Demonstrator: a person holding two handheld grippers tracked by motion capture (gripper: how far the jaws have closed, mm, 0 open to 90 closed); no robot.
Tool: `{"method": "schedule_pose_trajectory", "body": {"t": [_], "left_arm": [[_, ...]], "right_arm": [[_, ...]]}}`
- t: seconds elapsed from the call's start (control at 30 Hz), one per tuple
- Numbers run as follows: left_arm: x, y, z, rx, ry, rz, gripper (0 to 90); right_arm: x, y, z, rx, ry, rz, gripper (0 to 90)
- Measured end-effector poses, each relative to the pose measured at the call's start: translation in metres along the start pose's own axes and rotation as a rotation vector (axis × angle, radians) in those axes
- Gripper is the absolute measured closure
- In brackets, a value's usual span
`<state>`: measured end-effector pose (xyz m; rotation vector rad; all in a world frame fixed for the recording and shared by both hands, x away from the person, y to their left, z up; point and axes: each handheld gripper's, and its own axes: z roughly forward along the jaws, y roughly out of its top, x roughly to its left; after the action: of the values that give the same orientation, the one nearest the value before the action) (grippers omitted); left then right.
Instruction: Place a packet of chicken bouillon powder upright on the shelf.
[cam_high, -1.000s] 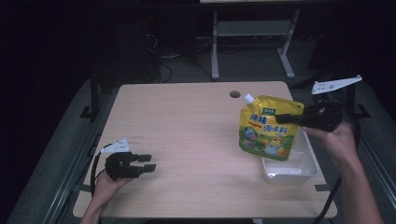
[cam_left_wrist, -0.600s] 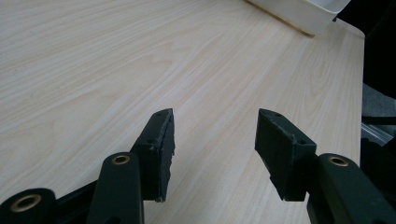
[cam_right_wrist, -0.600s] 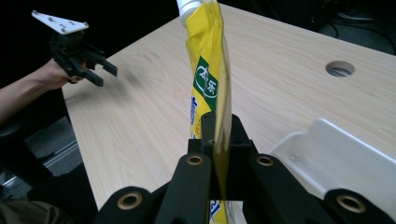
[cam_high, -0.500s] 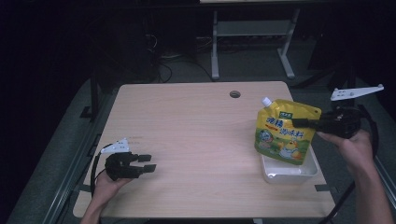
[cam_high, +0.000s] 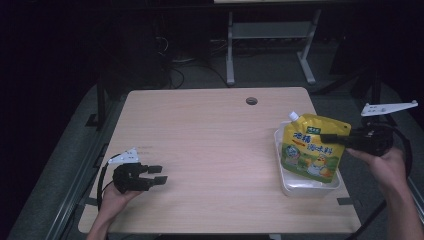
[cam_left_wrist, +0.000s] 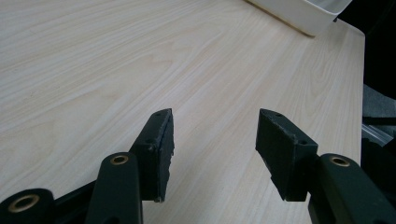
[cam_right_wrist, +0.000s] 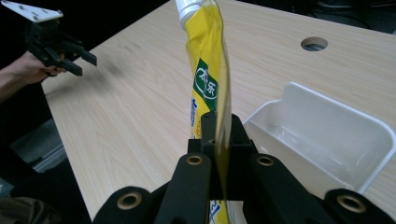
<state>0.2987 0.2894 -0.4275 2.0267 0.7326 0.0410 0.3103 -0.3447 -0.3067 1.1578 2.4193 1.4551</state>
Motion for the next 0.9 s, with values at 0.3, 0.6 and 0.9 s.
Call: {"method": "schedule_pose_trajectory", "body": {"t": [0.3,0.6,0.9], "left_arm": [[0.001,0.000,0.002,0.004,-0.006,-0.001,45.8],[0.001,0.000,0.002,0.005,-0.008,-0.002,45.6],[0.001,0.000,0.001,-0.004,-0.008,-0.005,45.5]], "right_arm": [[-0.004,-0.019,0.001,0.005,-0.011,0.024,88.8],[-0.004,-0.034,0.014,0.005,-0.011,0.041,88.5],[-0.004,-0.046,0.014,-0.034,-0.010,0.076,88.5]]}}
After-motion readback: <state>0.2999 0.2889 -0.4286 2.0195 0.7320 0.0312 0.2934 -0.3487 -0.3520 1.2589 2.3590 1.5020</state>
